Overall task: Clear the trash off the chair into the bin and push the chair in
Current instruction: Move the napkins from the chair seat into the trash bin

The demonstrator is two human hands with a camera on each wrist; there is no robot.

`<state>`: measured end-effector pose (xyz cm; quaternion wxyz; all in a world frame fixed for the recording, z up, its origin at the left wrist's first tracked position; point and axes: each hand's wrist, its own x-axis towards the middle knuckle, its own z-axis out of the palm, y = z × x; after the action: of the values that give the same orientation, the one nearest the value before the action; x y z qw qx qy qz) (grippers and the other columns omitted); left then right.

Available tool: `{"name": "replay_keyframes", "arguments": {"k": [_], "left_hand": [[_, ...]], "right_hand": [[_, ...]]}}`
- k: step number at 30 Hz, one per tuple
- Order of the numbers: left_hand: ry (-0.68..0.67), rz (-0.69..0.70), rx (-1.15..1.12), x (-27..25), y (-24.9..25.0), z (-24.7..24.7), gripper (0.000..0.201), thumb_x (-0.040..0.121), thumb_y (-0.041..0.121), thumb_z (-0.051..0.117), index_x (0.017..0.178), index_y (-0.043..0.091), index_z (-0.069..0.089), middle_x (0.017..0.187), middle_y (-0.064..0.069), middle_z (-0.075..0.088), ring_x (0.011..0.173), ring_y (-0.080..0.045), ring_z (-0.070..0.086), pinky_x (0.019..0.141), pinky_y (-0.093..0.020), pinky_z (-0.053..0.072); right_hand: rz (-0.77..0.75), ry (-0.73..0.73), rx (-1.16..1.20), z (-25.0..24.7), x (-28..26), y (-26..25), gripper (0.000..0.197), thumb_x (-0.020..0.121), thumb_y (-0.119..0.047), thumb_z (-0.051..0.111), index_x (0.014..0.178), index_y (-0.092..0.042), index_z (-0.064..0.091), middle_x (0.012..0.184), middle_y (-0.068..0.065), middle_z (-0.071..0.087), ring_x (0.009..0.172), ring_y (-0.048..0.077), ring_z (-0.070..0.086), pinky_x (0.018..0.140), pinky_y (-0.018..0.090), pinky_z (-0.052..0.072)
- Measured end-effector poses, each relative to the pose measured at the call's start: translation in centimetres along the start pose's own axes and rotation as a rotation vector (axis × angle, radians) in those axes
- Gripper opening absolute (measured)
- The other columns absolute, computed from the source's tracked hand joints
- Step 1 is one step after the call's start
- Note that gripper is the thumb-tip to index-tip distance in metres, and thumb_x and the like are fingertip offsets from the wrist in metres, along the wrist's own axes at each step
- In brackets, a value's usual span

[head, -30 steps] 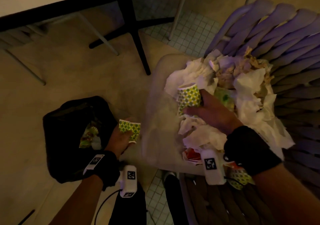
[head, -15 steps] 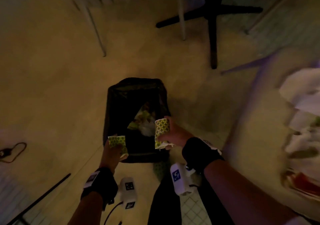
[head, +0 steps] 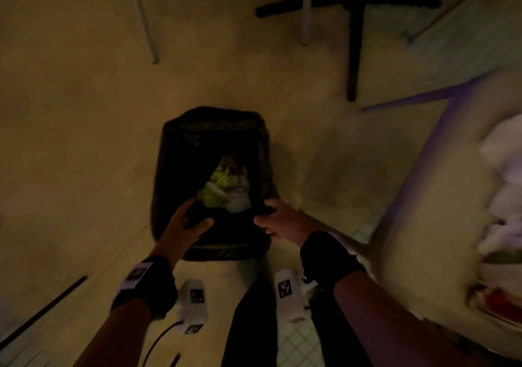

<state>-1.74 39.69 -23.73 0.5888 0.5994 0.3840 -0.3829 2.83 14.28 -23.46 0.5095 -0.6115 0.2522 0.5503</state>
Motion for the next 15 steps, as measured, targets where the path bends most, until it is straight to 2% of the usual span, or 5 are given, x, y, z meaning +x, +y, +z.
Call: {"name": "replay_keyframes", "arguments": {"k": [5, 8, 10, 12, 15], "left_hand": [[-0.005, 0.054, 0.183, -1.4, 2.5, 8.3, 0.048, 0.094, 0.021, 0.055, 0.139, 0.022, 0.04, 0.154, -0.002, 0.03, 0.142, -0.027, 0.029, 0.113, -0.051, 0.03], [0.024, 0.138, 0.261, -1.9, 5.6, 15.2, 0.038, 0.094, 0.018, 0.056, 0.131, 0.014, 0.049, 0.137, -0.006, 0.048, 0.134, -0.029, 0.042, 0.106, -0.046, 0.038], [-0.016, 0.185, 0.25, -1.9, 8.0, 19.7, 0.025, 0.092, 0.012, 0.056, 0.118, 0.011, 0.057, 0.119, -0.007, 0.057, 0.123, -0.029, 0.052, 0.094, -0.039, 0.042], [-0.047, 0.275, 0.285, -2.0, 10.2, 24.0, 0.021, 0.092, 0.008, 0.056, 0.113, 0.006, 0.059, 0.106, -0.004, 0.061, 0.108, -0.024, 0.058, 0.088, -0.034, 0.043], [-0.104, 0.421, 0.346, -2.8, 13.0, 29.9, 0.023, 0.091, -0.001, 0.054, 0.113, -0.002, 0.059, 0.092, 0.005, 0.06, 0.081, 0.004, 0.059, 0.077, -0.012, 0.045]], "right_hand": [[-0.245, 0.275, 0.196, -12.1, -8.6, -0.2, 0.021, 0.088, 0.004, 0.054, 0.098, -0.014, 0.054, 0.067, -0.004, 0.062, 0.054, 0.0, 0.056, 0.054, 0.015, 0.043], [-0.428, 0.652, -0.027, -20.9, -13.0, -0.1, 0.023, 0.08, 0.002, 0.06, 0.085, -0.02, 0.061, 0.073, 0.0, 0.063, 0.06, 0.005, 0.057, 0.063, 0.025, 0.045], [-0.463, 0.92, -0.194, -25.8, -15.0, 0.1, 0.017, 0.077, -0.005, 0.062, 0.092, -0.013, 0.065, 0.087, 0.011, 0.068, 0.074, 0.021, 0.061, 0.071, 0.03, 0.046], [-0.437, 1.104, -0.339, -29.9, -16.2, 0.0, 0.031, 0.077, -0.015, 0.063, 0.108, -0.011, 0.062, 0.106, 0.018, 0.063, 0.092, 0.032, 0.059, 0.079, 0.031, 0.045], [-0.279, 1.118, -0.599, -33.8, -16.2, 0.5, 0.063, 0.073, -0.03, 0.069, 0.132, -0.025, 0.048, 0.131, 0.019, 0.047, 0.118, 0.038, 0.044, 0.096, 0.042, 0.039]]}}
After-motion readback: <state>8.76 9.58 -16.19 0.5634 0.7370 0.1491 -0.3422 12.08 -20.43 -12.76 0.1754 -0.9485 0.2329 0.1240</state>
